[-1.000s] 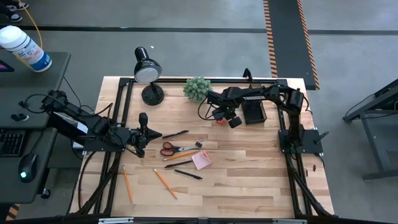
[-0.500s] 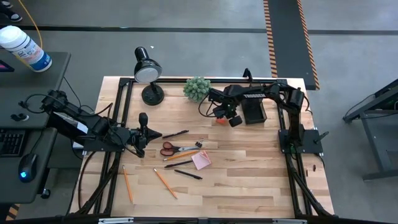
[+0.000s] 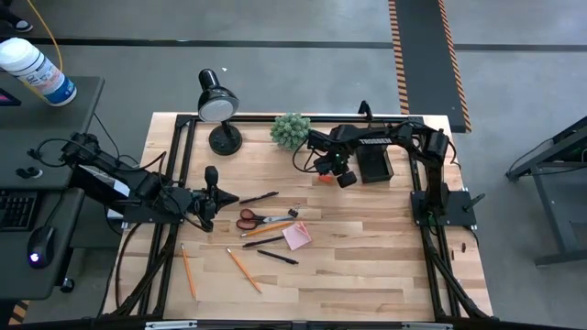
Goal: Pick and place office supplies into organizer
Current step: Put the top binder clip into the desk organizer
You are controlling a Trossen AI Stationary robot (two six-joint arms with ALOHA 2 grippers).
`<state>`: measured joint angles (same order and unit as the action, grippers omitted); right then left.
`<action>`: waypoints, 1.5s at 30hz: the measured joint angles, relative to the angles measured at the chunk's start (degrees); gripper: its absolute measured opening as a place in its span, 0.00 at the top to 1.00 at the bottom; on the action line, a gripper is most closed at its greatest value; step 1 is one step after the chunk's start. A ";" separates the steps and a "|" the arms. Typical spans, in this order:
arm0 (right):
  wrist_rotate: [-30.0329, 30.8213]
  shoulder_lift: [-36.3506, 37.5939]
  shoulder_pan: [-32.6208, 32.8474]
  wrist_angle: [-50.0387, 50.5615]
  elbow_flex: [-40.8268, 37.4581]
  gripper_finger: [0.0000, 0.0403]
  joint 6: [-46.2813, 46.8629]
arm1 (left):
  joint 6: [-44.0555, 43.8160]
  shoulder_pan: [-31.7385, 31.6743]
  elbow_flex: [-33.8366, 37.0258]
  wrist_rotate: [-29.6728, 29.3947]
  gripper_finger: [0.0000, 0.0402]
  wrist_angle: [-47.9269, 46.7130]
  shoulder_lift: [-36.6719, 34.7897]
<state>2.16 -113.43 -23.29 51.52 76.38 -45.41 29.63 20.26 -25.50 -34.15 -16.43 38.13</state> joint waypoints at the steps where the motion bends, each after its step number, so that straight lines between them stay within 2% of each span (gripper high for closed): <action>1: -0.05 0.00 0.00 -0.20 -0.38 0.83 0.00 | 0.00 -0.01 0.00 0.00 1.00 0.00 0.00; 12: -1.57 0.28 -1.02 -3.40 -4.29 0.84 -0.23 | 0.11 0.00 0.00 0.00 1.00 0.00 0.00; 23: -4.37 0.15 -1.40 -1.48 -4.40 0.99 1.04 | 0.09 0.00 0.00 0.00 1.00 0.02 0.00; 32: 0.91 0.23 0.35 0.18 -3.18 0.92 1.90 | 0.09 0.00 0.00 0.00 1.00 0.02 0.02; 38: 0.97 0.08 0.57 1.33 -0.15 0.88 1.66 | 0.09 0.00 0.00 0.00 1.00 0.02 0.00; 45: 1.25 0.13 0.42 1.67 -0.07 0.86 1.48 | 0.07 0.02 0.00 0.00 1.00 0.02 0.00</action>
<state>3.41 -113.30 -22.87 53.19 76.31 -43.93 29.69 20.27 -25.50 -34.15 -16.40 38.13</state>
